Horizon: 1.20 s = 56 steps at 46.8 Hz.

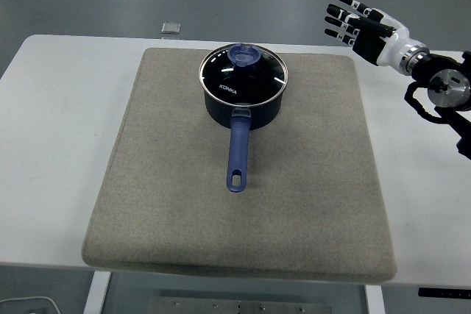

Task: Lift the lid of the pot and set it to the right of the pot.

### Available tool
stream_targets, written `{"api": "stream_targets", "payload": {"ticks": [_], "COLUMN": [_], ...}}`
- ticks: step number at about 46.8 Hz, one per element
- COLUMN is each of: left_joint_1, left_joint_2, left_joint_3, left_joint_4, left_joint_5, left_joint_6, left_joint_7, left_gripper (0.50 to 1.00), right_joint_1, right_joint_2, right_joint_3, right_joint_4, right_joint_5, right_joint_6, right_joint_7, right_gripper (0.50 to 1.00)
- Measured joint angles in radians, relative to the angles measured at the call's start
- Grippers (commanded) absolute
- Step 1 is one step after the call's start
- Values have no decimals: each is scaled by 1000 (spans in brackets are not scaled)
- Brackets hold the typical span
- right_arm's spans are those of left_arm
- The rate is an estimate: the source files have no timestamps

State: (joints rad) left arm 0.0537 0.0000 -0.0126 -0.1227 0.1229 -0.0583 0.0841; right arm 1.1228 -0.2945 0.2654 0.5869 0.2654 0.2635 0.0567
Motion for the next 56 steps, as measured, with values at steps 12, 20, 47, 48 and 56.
{"api": "stream_targets", "payload": {"ticks": [12, 20, 47, 48, 56], "left_joint_1": [0, 0, 0, 0, 0], "left_joint_2": [0, 0, 0, 0, 0], "left_joint_3": [-1, -1, -1, -1, -1], "left_joint_4": [0, 10, 10, 10, 10], "left_joint_5": [0, 0, 0, 0, 0], "left_joint_6": [0, 0, 0, 0, 0], "left_joint_7": [-1, -1, -1, -1, -1], "left_gripper": [1000, 1000, 1000, 1000, 1000], "right_joint_1": [1, 24, 135, 139, 172], "right_joint_2": [1, 0, 0, 0, -2], "right_joint_3": [0, -2, -17, -18, -19], "right_joint_4": [2, 2, 10, 10, 10], "right_joint_5": [0, -38, -320, -338, -485], "right_joint_6": [2, 8, 88, 93, 132], "right_joint_7": [0, 0, -3, -3, -4], "right_gripper": [915, 915, 915, 915, 915]}}
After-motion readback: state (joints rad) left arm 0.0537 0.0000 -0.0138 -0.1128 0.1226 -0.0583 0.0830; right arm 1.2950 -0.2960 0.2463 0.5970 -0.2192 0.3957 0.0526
